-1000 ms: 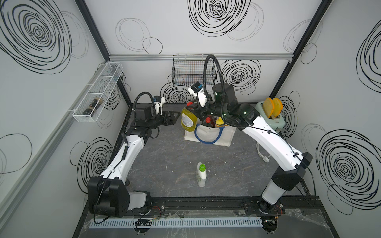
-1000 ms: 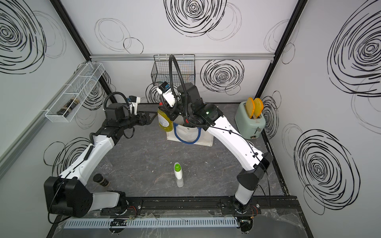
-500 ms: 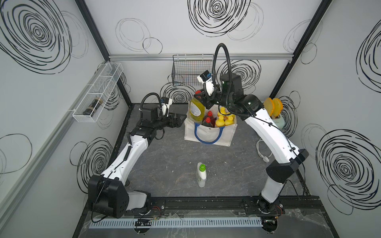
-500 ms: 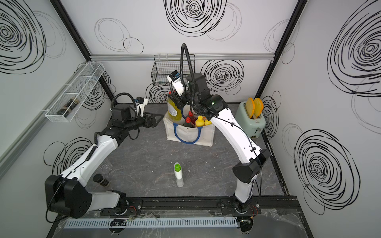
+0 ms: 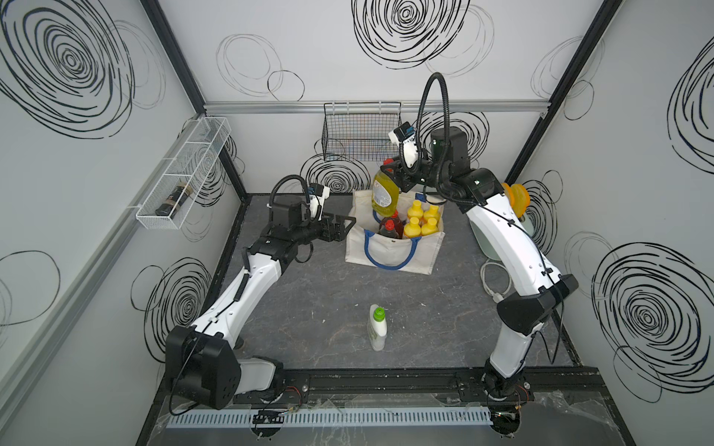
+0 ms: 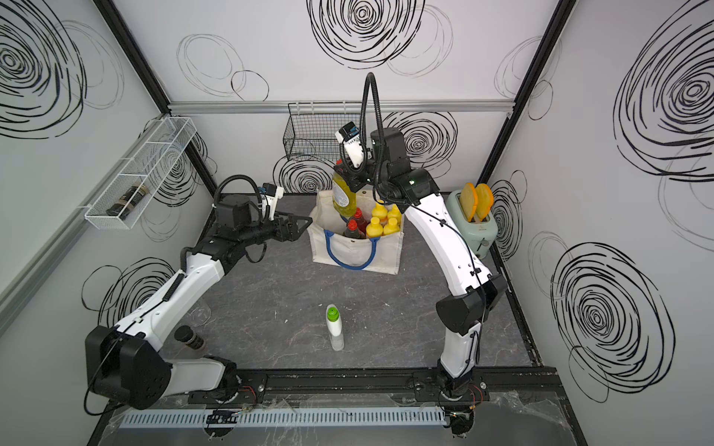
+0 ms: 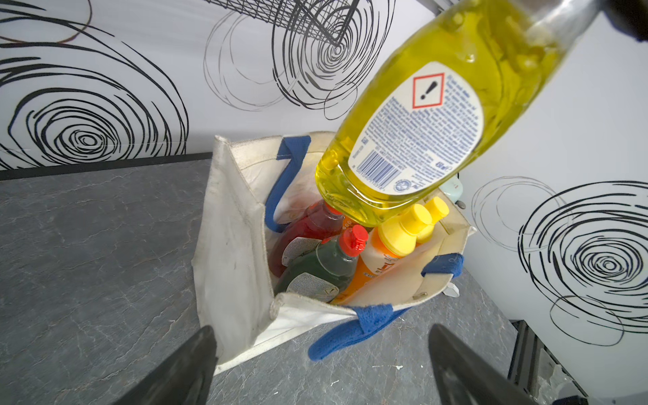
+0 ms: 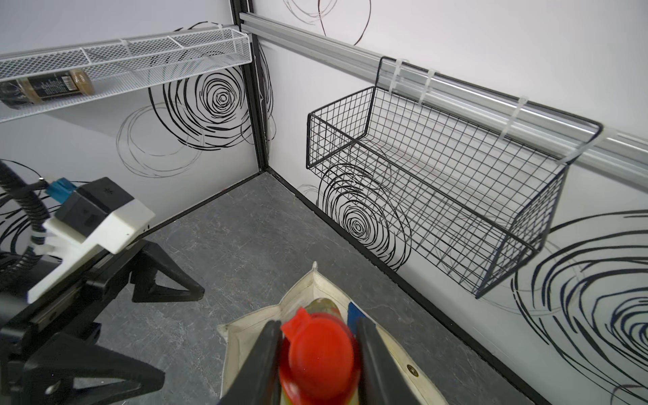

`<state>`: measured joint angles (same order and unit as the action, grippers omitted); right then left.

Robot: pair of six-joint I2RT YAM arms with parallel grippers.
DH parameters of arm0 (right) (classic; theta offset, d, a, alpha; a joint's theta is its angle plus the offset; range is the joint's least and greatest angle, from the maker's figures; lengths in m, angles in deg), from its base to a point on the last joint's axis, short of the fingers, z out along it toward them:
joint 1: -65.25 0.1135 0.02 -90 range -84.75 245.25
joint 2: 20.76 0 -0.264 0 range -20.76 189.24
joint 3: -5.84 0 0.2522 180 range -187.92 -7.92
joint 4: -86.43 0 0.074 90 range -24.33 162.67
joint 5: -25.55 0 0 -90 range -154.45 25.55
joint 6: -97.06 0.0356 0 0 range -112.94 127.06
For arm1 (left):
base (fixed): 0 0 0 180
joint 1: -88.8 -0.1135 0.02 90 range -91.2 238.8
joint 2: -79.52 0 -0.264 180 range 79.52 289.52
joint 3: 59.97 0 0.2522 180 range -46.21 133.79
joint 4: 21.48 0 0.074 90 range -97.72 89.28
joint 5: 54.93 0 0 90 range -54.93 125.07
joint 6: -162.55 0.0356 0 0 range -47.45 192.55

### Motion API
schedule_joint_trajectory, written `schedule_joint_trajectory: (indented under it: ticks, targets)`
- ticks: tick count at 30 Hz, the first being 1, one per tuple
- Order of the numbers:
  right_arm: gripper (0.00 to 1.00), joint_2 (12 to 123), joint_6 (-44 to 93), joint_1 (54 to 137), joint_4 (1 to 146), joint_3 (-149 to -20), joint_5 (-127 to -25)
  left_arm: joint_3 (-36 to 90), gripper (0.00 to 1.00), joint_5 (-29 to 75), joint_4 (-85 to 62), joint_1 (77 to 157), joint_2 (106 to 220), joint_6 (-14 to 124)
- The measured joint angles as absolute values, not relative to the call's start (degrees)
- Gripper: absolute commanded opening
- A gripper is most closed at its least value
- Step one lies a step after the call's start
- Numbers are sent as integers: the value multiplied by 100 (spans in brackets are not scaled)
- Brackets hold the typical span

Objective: Pack dish soap into the shopping bag
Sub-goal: Place the bottle of dish soap in the shopping bag.

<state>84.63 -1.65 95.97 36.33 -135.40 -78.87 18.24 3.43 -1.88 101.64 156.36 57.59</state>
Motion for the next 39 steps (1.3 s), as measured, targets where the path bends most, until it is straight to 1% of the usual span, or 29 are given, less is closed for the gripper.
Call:
schedule_joint_trajectory:
  ticks: [7,21,31,39]
  targets:
    - [0,8850,-414,9517,3775,-13538,-8186,1820,96,365,-188,10188,15647,5759]
    - [0,9031,-716,9538,4081,-13463,-8708,1817,96,368,-220,10188,15677,5759]
    - [0,9444,-895,9562,4142,-13431,-8732,1804,96,365,-227,10188,15677,5759]
    - [0,9444,-978,9565,4394,-12858,-8682,1798,96,363,-227,10188,15677,5757]
